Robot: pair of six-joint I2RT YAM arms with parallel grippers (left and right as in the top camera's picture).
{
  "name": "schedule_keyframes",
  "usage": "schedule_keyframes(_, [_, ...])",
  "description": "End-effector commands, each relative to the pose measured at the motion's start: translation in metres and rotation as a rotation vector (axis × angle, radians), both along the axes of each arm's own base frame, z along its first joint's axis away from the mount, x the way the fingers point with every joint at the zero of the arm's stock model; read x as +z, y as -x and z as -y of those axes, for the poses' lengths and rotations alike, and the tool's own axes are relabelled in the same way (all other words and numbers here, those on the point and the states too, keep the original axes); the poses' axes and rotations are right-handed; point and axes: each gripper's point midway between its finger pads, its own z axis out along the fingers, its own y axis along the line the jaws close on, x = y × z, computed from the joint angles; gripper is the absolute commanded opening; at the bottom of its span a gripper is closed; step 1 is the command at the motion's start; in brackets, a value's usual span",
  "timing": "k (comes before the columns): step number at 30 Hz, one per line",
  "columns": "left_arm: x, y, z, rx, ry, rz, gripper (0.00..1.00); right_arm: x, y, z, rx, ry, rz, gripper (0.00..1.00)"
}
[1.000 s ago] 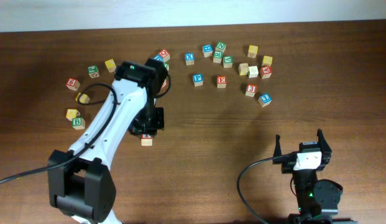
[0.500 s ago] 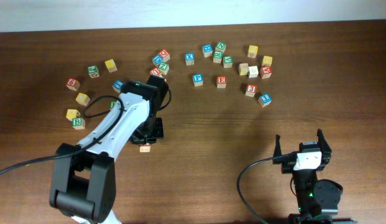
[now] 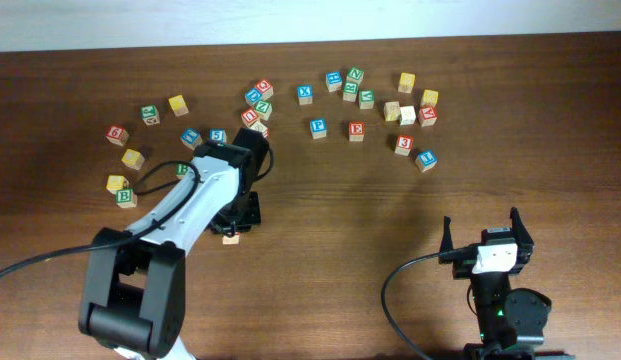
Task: Spell out ICRA
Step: 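Lower the held I block toward the open table in front of the cluster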
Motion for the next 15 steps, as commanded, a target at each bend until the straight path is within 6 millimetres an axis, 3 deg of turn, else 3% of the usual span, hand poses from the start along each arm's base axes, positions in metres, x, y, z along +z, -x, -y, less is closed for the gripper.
schedule_keyframes(1, [0.005, -0.003, -0.012, 0.041, -0.008, 0.030, 0.24, -0.002, 0.000, -0.002, 0.008, -0.004, -0.004, 0.99])
schedule_keyframes(15, [0.001, -0.019, -0.015, 0.051, 0.016, 0.087, 0.25, -0.002, 0.000, -0.002, 0.008, -0.004, -0.004, 0.98])
